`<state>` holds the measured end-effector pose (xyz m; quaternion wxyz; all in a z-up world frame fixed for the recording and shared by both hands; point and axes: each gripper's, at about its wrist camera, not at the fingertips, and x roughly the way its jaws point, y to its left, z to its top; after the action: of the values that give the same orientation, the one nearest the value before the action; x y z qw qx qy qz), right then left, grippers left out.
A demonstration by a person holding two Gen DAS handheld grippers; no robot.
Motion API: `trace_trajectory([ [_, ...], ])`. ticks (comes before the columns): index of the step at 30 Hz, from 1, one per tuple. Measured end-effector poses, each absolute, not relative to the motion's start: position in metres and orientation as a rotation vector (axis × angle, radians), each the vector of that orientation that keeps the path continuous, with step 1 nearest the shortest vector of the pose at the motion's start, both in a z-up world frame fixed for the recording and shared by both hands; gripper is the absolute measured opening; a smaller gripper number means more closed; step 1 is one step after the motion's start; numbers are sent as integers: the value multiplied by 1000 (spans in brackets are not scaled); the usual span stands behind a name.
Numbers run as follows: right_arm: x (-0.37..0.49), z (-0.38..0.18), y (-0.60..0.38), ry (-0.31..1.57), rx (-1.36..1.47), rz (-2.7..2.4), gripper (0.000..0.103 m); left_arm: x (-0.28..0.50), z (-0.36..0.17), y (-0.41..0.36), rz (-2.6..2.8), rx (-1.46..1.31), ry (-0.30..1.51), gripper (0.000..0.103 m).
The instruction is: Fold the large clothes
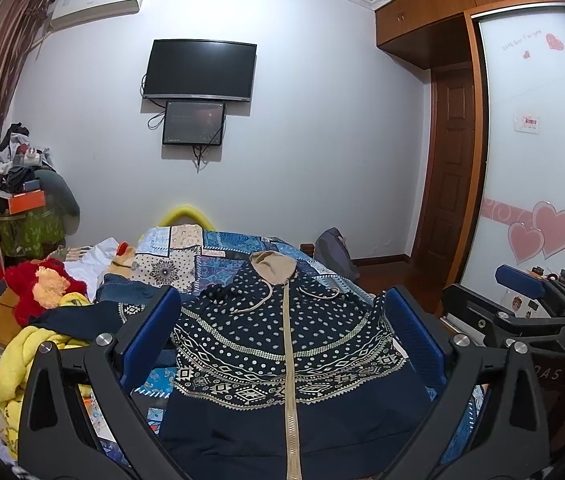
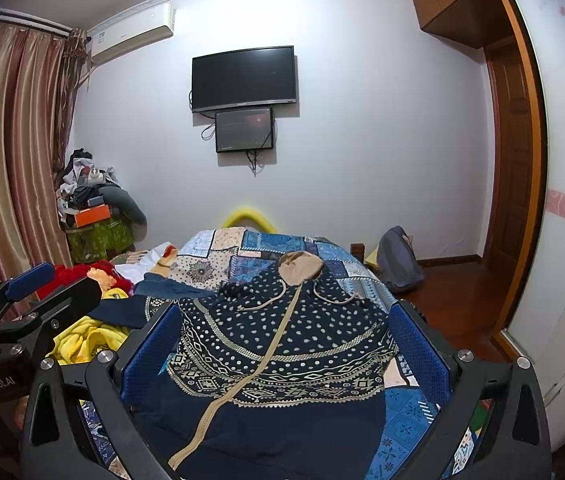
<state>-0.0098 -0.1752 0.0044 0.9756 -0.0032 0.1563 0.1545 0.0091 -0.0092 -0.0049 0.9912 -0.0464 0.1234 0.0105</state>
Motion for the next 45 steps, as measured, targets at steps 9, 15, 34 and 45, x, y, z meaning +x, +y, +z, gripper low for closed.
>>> trace_trajectory([
  [9,-10,4,-176,314,-7,311,103,10,-6,-6,22,-98,245,103],
  [15,-9,6,-175,318,-3,313,103,10,-6,-5,25,-103,241,103],
  [34,-7,8,-173,318,-4,313,103,11,-8,-3,28,-106,248,103],
  [45,-2,5,-170,331,-8,310,103,16,-11,0,38,-106,257,103],
])
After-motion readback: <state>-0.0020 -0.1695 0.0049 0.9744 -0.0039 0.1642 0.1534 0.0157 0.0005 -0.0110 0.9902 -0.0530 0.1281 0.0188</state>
